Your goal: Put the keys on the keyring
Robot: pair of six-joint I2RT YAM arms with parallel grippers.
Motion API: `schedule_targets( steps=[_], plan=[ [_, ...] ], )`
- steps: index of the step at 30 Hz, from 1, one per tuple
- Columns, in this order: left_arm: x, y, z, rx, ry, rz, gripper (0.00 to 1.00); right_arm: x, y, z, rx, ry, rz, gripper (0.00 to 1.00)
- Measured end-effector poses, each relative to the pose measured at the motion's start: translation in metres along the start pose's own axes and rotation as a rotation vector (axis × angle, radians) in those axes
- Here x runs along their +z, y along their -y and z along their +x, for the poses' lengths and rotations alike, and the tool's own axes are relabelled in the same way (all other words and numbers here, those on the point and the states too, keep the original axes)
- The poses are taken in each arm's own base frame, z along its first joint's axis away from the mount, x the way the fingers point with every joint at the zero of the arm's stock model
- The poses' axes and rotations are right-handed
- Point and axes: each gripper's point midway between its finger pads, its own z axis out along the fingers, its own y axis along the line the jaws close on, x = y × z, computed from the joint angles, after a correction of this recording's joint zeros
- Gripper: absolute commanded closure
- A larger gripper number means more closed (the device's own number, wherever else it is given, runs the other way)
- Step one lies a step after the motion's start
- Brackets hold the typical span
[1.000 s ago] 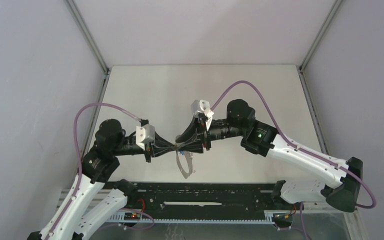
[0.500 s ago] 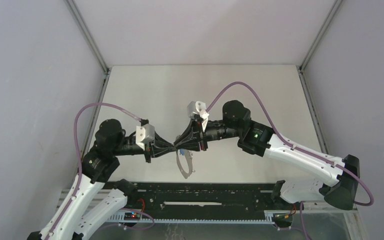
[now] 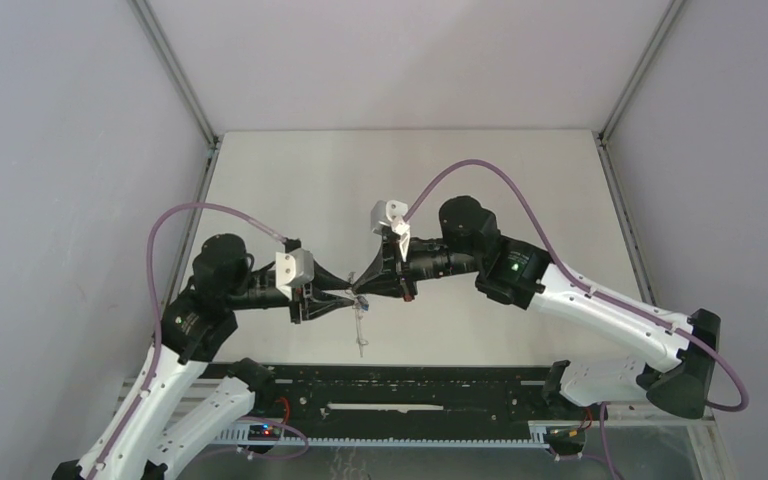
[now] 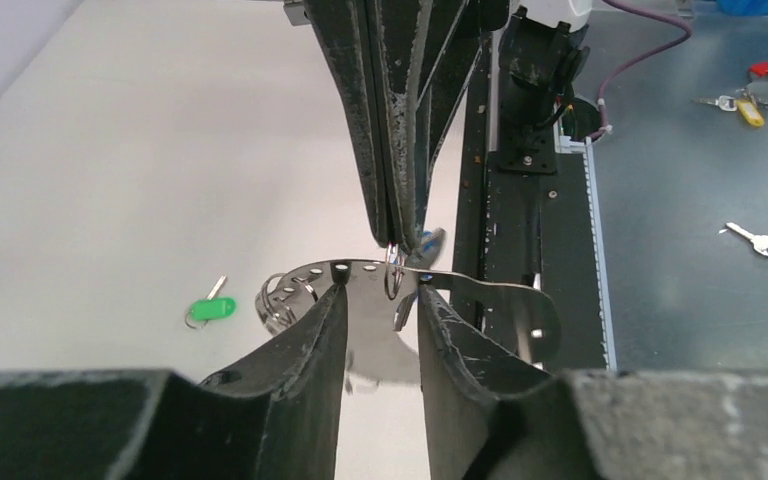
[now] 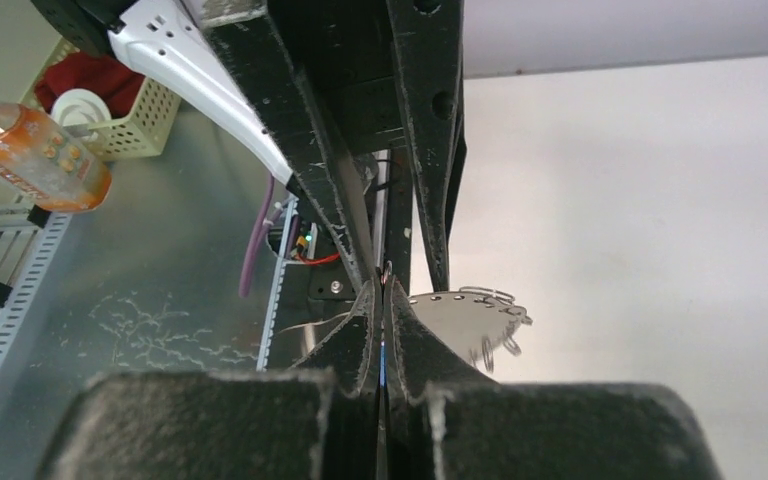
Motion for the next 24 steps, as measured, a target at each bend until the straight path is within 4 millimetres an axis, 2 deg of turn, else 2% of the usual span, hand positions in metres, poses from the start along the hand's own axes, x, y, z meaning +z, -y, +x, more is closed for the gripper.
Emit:
schedule_targets(
  steps=[3,9,19,24],
  plan=[
    [-0.003,-0.002,0.000,0.035,-0.027,-0.012,0.62,0.000,0.002,-0.001,0.000,-0.042,0.024,1.00],
    [-0.008,-0.001,-0.007,0.098,-0.046,-0.012,0.69,0.006,0.001,0.004,-0.014,-0.145,0.055,1.00],
    [-0.009,0.001,0.010,0.086,-0.105,0.014,0.84,0.016,0.007,0.020,-0.029,-0.307,0.101,1.00],
    [-0.010,0.002,0.015,0.092,-0.123,0.021,0.98,0.018,0.004,0.022,-0.041,-0.360,0.105,1.00]
  ],
)
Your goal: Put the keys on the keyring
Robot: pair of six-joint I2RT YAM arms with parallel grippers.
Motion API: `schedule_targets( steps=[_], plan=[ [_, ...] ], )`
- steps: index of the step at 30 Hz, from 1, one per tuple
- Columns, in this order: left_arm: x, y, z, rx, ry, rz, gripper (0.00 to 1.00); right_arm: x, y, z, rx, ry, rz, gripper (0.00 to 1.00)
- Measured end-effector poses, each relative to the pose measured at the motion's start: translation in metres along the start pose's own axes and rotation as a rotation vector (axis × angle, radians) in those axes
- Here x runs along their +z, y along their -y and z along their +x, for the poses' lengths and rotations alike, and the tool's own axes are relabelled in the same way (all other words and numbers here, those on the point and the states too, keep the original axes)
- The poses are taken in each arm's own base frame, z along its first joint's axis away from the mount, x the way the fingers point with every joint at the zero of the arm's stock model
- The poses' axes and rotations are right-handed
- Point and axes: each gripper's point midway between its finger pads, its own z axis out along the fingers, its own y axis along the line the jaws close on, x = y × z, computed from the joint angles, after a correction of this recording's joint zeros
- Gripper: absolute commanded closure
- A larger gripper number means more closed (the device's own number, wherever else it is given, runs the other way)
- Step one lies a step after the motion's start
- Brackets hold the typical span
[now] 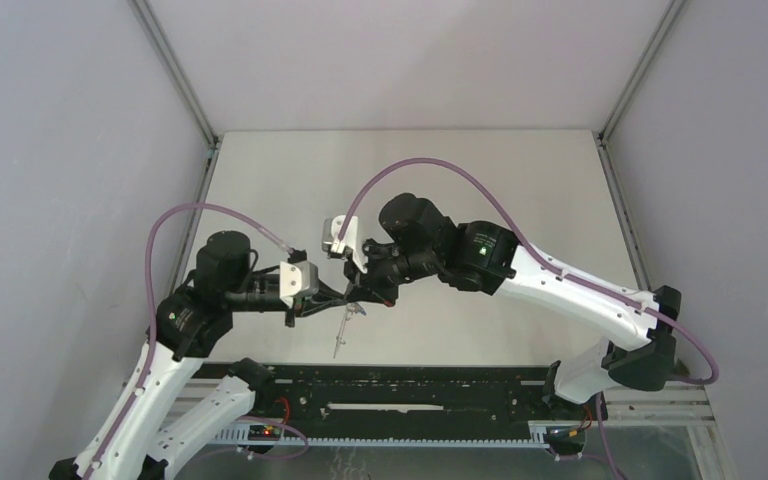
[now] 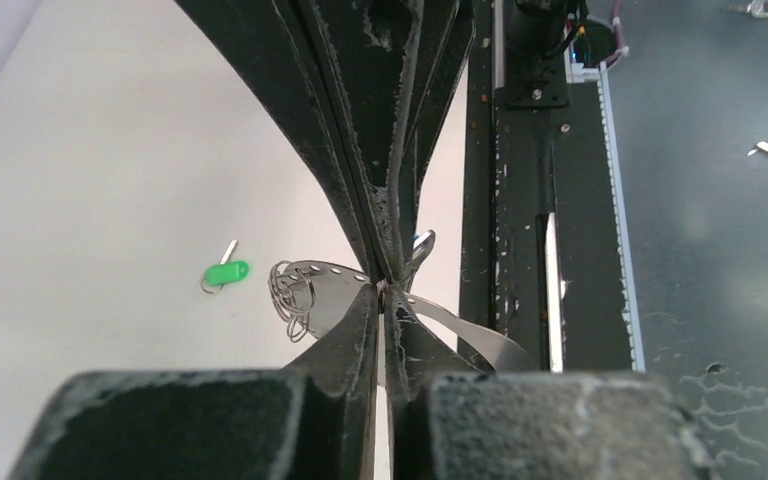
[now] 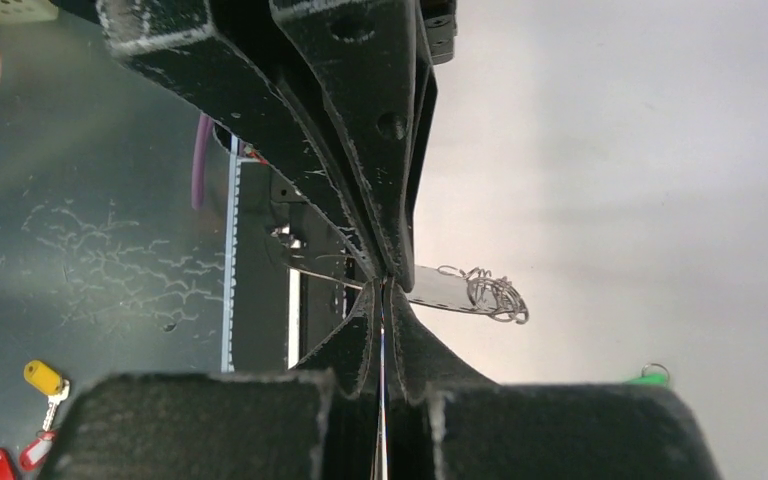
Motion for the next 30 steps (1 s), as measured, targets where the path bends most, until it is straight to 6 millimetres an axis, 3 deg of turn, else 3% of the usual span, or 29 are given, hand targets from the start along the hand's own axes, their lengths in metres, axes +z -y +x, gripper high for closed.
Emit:
schedule_targets(
  steps=[2,9,11,16,21,30],
  plan=[
    [0.000,0.001,0.001,0.009,-0.005,0.003,1.00,0.001,-0.002,0.001,-0.004,-0.017,-0.005,1.00],
    [0.000,0.003,0.003,0.009,-0.009,0.014,1.00,0.001,0.000,-0.002,0.005,-0.004,0.000,0.58],
    [0.000,0.003,-0.001,-0.010,0.004,0.009,1.00,-0.003,0.003,-0.005,0.022,0.047,0.005,0.52],
    [-0.001,-0.001,-0.027,-0.046,0.094,-0.020,1.00,-0.034,0.012,-0.006,0.103,0.199,0.025,0.50],
    [-0.004,-0.003,-0.057,-0.074,0.202,-0.036,1.00,-0.062,0.023,-0.024,0.173,0.383,0.036,0.50],
    [-0.007,-0.005,-0.087,-0.123,0.326,-0.042,1.00,-0.068,0.006,-0.048,0.203,0.511,-0.084,0.51]
  ],
)
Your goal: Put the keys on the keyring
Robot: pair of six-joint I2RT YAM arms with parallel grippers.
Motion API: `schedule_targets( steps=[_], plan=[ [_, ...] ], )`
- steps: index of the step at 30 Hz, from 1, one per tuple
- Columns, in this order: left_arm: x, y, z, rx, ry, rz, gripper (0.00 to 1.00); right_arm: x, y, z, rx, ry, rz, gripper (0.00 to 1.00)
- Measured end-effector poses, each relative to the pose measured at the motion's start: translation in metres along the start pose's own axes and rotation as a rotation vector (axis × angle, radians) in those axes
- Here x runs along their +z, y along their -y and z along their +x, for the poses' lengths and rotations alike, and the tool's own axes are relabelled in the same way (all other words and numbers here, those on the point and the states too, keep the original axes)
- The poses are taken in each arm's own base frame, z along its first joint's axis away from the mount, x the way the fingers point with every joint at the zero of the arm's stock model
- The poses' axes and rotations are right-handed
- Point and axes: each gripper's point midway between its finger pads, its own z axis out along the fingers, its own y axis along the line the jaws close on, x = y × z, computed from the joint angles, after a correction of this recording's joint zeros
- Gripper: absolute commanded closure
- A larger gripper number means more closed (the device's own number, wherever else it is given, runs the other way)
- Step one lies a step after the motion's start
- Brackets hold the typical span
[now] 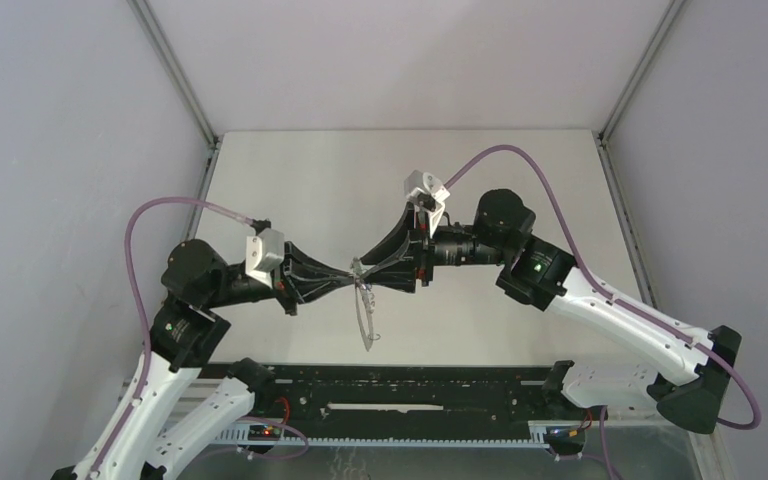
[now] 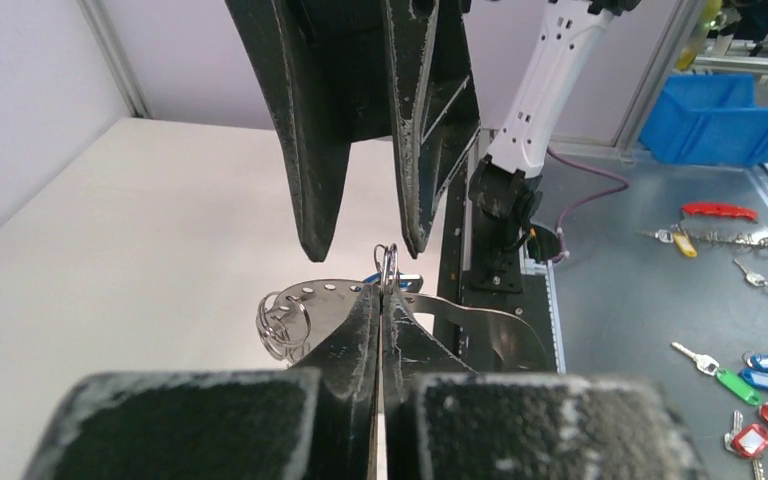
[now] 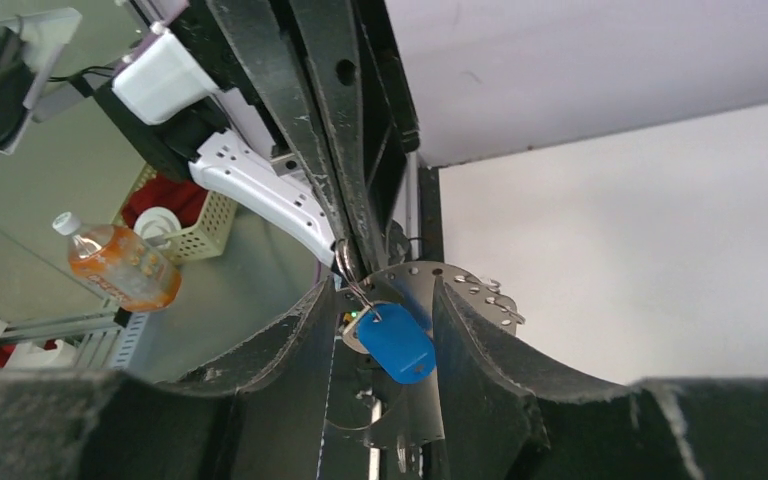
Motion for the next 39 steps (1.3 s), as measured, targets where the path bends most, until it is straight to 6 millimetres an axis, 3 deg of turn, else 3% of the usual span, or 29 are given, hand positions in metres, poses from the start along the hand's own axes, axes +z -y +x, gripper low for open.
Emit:
schedule_targets(
  steps=[9,18,21,24,26,32,39],
  plan=[
    [0.002,0.002,-0.006,-0.040,0.028,0.009,1.00,0.002,-0.018,-0.018,-0.015,0.068,-0.096,0.60],
    [0.003,0.002,-0.008,-0.055,0.033,0.011,1.00,0.007,-0.020,-0.015,-0.009,0.062,-0.128,0.63],
    [0.004,0.001,-0.008,-0.053,0.035,0.012,1.00,0.008,-0.020,-0.014,-0.009,0.058,-0.128,0.74],
    [0.004,0.001,-0.008,-0.054,0.035,0.013,1.00,0.009,-0.020,-0.013,-0.012,0.057,-0.123,0.99],
    [0.004,0.002,-0.008,-0.056,0.034,0.016,1.00,0.009,-0.018,-0.013,-0.015,0.058,-0.115,1.00],
    [0.005,-0.004,0.003,-0.067,-0.002,0.005,0.65,0.008,-0.008,-0.005,-0.020,0.015,-0.055,1.00],
    [0.004,-0.016,0.039,-0.010,-0.146,0.001,0.64,0.010,0.011,0.019,-0.019,-0.176,0.055,1.00]
  ],
)
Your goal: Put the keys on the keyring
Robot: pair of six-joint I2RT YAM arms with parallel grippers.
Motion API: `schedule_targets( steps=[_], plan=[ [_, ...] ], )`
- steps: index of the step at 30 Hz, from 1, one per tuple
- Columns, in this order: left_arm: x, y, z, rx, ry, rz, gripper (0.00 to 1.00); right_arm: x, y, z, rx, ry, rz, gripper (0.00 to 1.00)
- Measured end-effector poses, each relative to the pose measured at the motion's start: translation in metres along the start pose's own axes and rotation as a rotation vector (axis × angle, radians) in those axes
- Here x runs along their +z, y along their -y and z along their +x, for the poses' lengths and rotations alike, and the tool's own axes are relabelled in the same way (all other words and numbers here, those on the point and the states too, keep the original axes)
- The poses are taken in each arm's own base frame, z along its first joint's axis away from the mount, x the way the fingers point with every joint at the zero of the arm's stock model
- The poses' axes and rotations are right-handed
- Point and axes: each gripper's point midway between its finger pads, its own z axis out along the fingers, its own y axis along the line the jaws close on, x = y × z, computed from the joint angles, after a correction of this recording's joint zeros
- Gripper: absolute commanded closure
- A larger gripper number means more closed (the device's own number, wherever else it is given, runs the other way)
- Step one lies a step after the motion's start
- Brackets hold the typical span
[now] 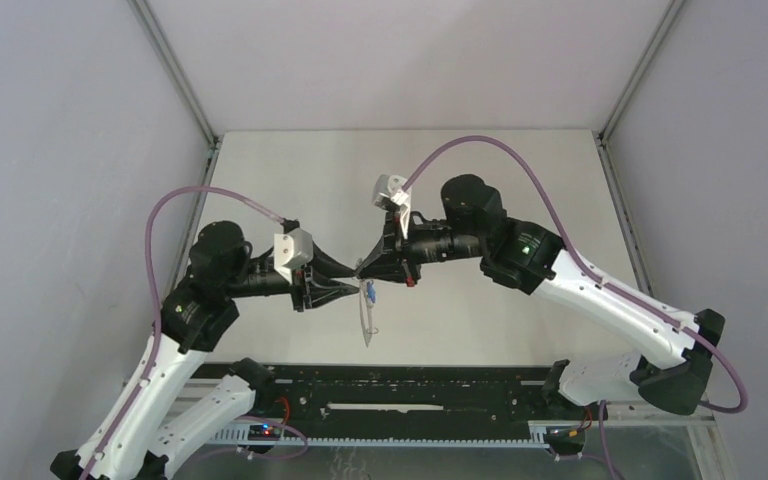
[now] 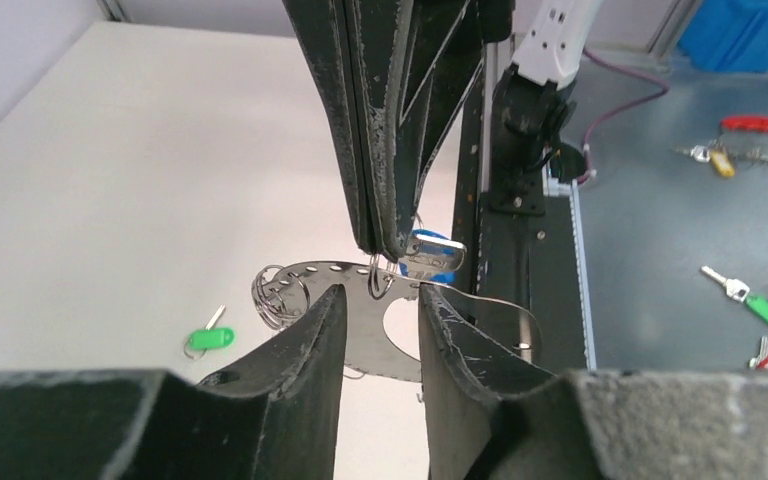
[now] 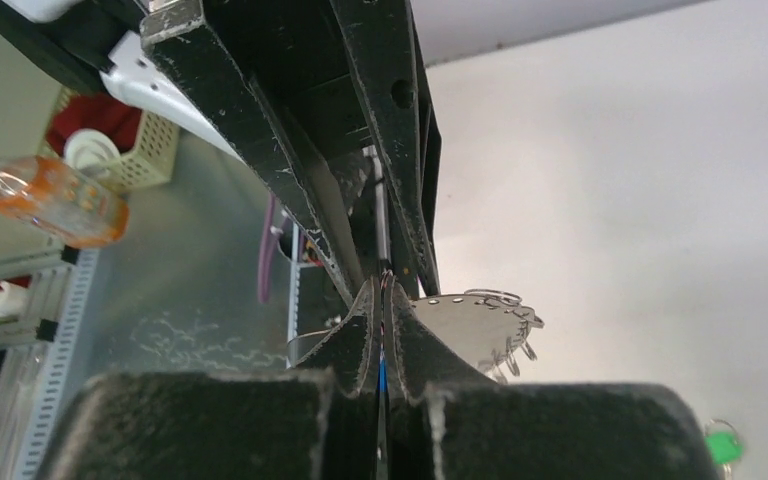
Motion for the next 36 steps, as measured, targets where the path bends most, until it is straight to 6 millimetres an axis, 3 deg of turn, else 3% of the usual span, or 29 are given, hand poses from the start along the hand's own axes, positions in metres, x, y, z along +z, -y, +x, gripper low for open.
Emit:
schedule_targets(
  steps=[14,20,25,28,30,36],
  plan=[
    [-0.008,0.005,0.027,0.093,-0.131,0.047,0.77,0.017,-0.001,0.036,-0.082,-0.299,0.034,1.00],
    [-0.009,0.007,0.031,0.094,-0.146,0.056,0.85,0.022,-0.003,0.034,-0.100,-0.337,0.034,1.00],
    [-0.009,0.007,0.033,0.102,-0.151,0.059,1.00,0.023,-0.005,0.031,-0.109,-0.338,0.031,1.00],
    [-0.010,0.008,0.033,0.103,-0.152,0.059,1.00,0.024,-0.007,0.032,-0.113,-0.346,0.026,0.79],
    [-0.010,0.008,0.033,0.103,-0.151,0.058,1.00,0.024,-0.006,0.031,-0.104,-0.344,0.030,0.56],
    [-0.008,0.005,0.016,0.089,-0.088,0.021,1.00,0.014,0.005,0.017,-0.029,-0.209,0.060,0.48]
  ],
)
